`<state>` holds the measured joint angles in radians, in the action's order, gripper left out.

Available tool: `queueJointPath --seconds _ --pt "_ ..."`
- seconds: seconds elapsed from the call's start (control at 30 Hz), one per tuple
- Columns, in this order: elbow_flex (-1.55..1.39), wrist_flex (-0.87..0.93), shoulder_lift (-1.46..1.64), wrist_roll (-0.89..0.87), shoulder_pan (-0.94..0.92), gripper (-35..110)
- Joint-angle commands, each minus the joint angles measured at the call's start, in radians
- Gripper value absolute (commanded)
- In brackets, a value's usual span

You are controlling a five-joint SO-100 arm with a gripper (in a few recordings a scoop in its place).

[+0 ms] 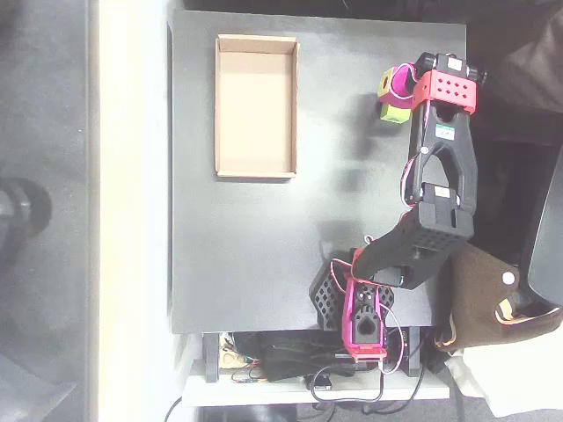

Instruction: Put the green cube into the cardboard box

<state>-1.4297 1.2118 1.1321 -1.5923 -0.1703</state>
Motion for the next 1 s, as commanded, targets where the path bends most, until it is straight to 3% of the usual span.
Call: queueJointPath --seconds 0.0,0.97 --pt "0.005 0.012 0.031 -0.110 -0.009 3" --pt "0.012 0.014 0.617 -0.109 0.008 3"
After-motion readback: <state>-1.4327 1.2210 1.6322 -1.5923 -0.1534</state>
